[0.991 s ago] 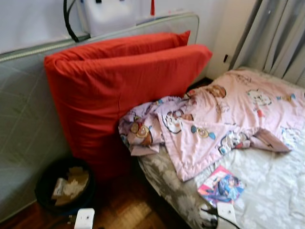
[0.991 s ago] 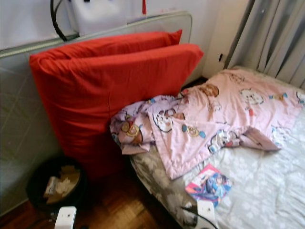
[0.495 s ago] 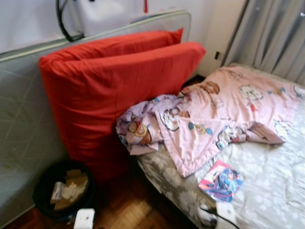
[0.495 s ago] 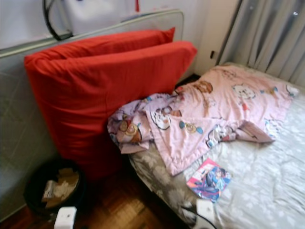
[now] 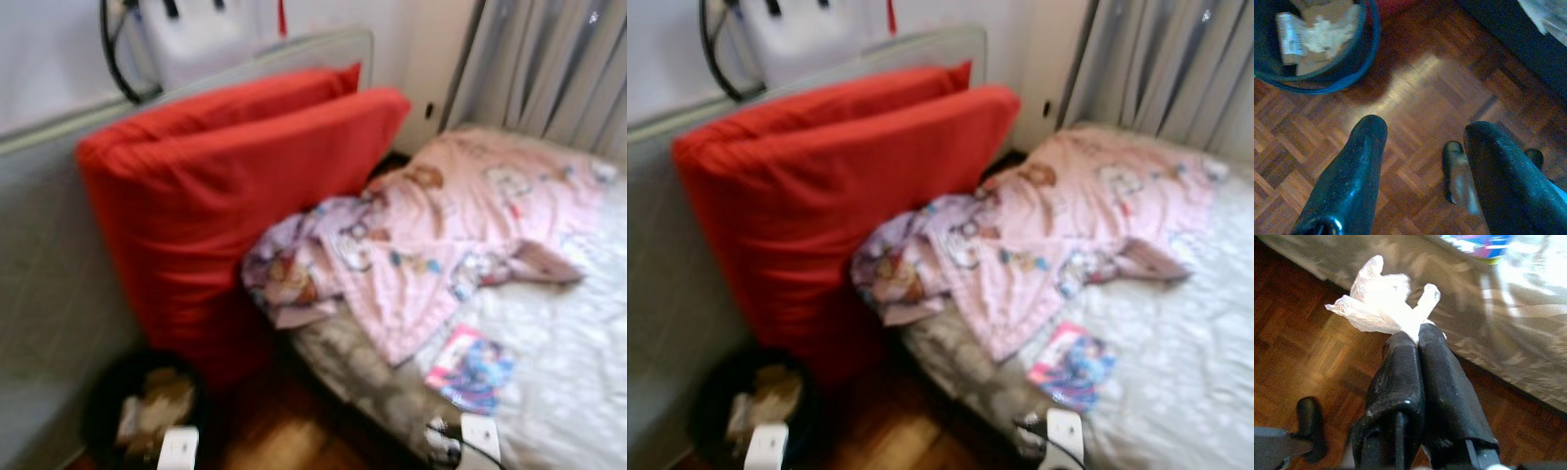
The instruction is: Clean up the room
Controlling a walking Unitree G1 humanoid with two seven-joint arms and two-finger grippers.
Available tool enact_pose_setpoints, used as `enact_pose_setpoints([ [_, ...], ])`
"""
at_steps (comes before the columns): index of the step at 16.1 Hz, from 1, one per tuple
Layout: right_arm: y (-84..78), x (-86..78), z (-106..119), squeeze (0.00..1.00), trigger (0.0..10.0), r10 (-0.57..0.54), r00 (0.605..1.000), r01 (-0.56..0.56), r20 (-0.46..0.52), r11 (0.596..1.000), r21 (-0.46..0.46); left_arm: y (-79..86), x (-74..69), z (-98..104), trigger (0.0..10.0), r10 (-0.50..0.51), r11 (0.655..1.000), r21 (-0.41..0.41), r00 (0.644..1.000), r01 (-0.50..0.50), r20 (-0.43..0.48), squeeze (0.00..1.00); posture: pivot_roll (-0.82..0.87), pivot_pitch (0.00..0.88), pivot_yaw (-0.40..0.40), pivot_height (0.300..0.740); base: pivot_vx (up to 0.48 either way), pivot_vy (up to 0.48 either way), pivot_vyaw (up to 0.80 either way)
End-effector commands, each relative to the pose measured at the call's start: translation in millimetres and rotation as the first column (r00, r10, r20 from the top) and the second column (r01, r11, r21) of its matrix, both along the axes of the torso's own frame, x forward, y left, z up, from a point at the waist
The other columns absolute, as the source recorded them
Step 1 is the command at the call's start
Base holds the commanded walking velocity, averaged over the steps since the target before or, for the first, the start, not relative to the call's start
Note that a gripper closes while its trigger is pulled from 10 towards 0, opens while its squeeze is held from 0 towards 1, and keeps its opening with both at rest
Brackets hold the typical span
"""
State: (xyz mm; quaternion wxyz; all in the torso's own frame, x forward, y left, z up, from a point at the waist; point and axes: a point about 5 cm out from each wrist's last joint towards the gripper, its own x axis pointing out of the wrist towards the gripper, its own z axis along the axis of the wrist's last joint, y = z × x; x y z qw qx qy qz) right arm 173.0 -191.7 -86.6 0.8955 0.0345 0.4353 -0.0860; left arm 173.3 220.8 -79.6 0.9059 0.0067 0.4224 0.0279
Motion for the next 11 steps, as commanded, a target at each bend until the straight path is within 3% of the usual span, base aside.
enact_pose_setpoints([
  [1, 4.7, 0.2, -0.6, 0.0, 10.0, -0.002, 1.0, 0.002, -0.003, 1.0, 0.015, 2.3, -10.6, -4.8, 10.0, 0.001, 1.0, 0.007, 0.999, 0.0, -0.044, 0.0, 0.04, 0.0, 0.022, 0.74, 0.0, 0.289, 0.0],
  [7, 2.8, 0.2, -0.5, 0.0, 10.0, -0.008, 1.0, 0.008, -0.006, 1.0, 0.015, 2.2, -9.6, -4.5, 10.0, 0.006, 1.0, 0.007, 0.999, -0.006, -0.043, 0.0, 0.04, 0.005, 0.021, 0.74, 0.0, 0.284, 0.0],
  [11, 2.3, 0.6, -0.3, 0.0, 10.0, -0.011, 1.0, 0.011, -0.006, 1.0, 0.014, 2.0, -8.8, -4.2, 10.0, 0.011, 1.0, 0.004, 0.999, -0.011, -0.041, 0.0, 0.05, 0.012, 0.018, 0.74, 0.0, 0.099, 0.0],
])
